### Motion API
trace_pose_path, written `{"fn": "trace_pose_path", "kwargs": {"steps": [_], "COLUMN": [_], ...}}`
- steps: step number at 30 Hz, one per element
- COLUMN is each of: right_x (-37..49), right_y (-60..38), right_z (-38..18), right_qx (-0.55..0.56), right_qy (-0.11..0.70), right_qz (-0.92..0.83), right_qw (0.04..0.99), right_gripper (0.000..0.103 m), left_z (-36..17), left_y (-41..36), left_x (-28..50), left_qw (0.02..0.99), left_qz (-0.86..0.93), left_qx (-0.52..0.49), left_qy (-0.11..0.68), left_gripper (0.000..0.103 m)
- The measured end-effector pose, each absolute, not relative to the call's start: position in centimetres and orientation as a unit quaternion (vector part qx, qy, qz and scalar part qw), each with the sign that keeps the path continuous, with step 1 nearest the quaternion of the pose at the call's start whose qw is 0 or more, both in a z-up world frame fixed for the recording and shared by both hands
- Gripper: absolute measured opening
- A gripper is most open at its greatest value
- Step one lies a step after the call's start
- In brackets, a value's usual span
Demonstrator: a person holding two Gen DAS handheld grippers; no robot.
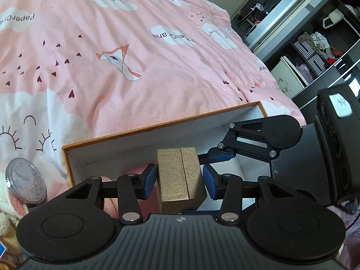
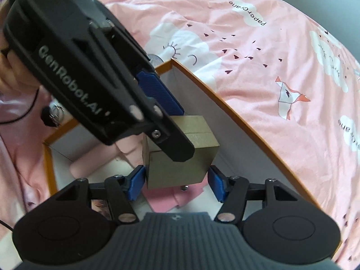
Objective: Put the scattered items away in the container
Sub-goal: 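Lower gold box into orange box with left tool and release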
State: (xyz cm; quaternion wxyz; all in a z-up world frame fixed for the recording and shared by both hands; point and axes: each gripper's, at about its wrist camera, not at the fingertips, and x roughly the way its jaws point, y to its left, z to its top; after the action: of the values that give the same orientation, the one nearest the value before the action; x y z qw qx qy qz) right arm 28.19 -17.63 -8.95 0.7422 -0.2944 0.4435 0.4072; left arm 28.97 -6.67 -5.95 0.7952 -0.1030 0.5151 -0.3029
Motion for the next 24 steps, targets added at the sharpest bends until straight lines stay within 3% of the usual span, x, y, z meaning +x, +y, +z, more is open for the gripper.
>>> {"fn": "trace_pose_path", "kwargs": {"steps": [11, 22, 24], "right_x": [29.4, 27.9, 27.8], "right_y": [-16.2, -15.3, -15.4], "right_z": [-10.6, -10.9, -10.8], "right_qx": [-0.373, -0.443, -0.450], "right_qy": [0.436, 0.377, 0.377], "right_qz": [0.378, 0.423, 0.412], "right_qw": [0.727, 0.695, 0.697], "right_gripper": [0.062, 0.062, 0.065], "left_z": [-8.2, -8.1, -8.1], "left_y": [-6.8, -5.7, -5.7], "left_x": [30.2, 29.9, 29.9], "left_qw": [0.797, 0.804, 0.806], "left_qz": [-0.274, -0.255, -0.250], "left_qx": [-0.080, -0.070, -0.067], "left_qy": [0.532, 0.533, 0.532], "left_gripper": [0.049, 0.047, 0.045]}}
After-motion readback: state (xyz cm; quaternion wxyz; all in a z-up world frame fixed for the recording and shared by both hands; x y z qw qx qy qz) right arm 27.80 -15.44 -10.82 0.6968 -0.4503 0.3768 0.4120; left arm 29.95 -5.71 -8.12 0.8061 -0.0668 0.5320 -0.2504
